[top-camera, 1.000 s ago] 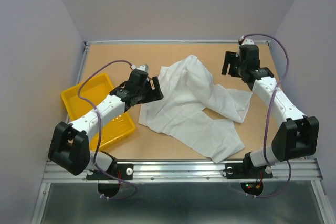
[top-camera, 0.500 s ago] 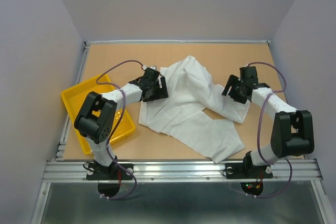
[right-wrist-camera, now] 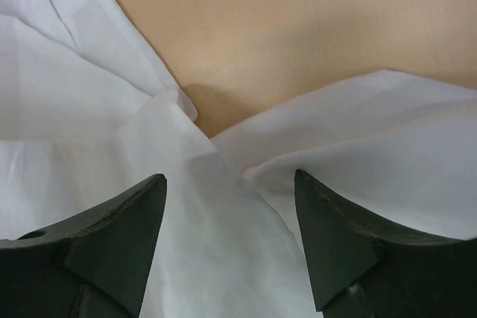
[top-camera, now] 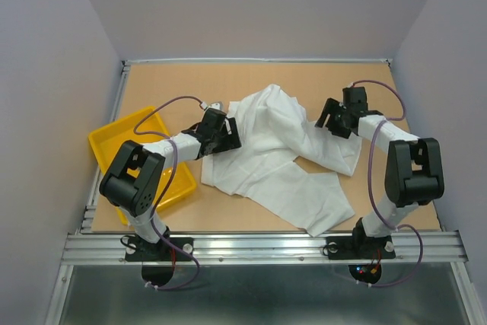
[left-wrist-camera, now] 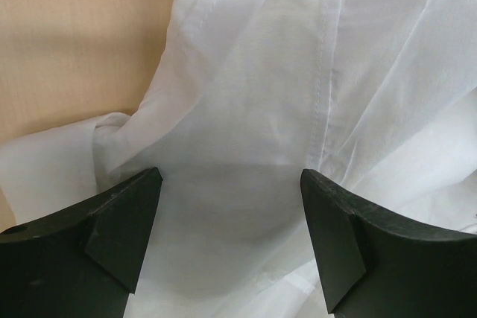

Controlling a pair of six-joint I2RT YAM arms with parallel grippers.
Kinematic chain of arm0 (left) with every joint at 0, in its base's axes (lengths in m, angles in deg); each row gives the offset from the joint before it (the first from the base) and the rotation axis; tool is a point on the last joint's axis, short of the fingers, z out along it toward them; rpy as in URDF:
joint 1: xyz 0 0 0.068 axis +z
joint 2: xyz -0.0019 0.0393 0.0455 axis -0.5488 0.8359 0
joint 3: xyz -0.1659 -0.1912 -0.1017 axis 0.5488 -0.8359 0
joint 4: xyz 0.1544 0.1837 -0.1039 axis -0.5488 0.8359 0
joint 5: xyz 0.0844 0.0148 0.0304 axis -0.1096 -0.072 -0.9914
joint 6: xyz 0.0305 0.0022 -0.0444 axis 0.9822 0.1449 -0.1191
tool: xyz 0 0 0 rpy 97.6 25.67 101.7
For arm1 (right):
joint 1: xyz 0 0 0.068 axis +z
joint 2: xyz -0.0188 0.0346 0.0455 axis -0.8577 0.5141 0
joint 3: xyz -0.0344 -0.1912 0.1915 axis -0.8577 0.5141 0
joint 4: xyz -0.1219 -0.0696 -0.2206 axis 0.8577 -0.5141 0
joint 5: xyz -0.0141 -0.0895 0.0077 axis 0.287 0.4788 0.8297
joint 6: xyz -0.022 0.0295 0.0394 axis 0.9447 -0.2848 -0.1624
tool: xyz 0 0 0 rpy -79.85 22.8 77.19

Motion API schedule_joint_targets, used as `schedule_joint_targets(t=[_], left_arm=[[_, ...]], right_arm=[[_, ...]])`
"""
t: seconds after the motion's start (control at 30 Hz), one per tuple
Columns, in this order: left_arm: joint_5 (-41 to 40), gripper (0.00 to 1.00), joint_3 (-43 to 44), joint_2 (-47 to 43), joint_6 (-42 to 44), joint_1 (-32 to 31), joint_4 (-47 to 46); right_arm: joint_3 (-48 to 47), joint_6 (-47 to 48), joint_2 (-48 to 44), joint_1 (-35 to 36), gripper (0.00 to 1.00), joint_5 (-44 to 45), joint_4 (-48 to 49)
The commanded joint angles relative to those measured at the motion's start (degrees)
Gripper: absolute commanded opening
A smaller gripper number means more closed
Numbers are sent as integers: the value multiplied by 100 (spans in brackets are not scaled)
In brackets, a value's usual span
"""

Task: Fold and stack the long sleeve shirts
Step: Flatten the shirt out

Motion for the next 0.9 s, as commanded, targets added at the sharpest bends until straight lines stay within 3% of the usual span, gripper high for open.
schedule_joint_targets(t=[0.0, 0.23, 0.37, 0.4, 0.47, 0.57, 0.7, 0.87], left_arm=[[12, 88, -343, -60, -36, -8, 461], [-15, 88, -431, -113, -36, -8, 452], [-23, 88, -475, -95, -36, -8, 452], [-23, 88, -466, -87, -36, -8, 452], [-32, 88, -475, -87, -36, -8, 452], [-58, 88, -493, -95, -10, -8, 461], [-76, 88, -563, -139, -1, -8, 478], [-102, 88, -694, -227, -1, -8, 487]], right_arm=[[-692, 303, 430, -26, 74, -260, 411], [-1150, 681, 1037, -34, 68, -962, 455], [-1098, 708, 1002, -25, 47, -1201, 446], [-1071, 725, 967, -25, 32, -1174, 446], [-957, 760, 784, -25, 16, -1008, 446], [-895, 857, 433, -60, 6, -534, 411], [-1053, 892, -34, -236, 1, 81, 288], [-1483, 761, -299, -640, 1, 977, 235]])
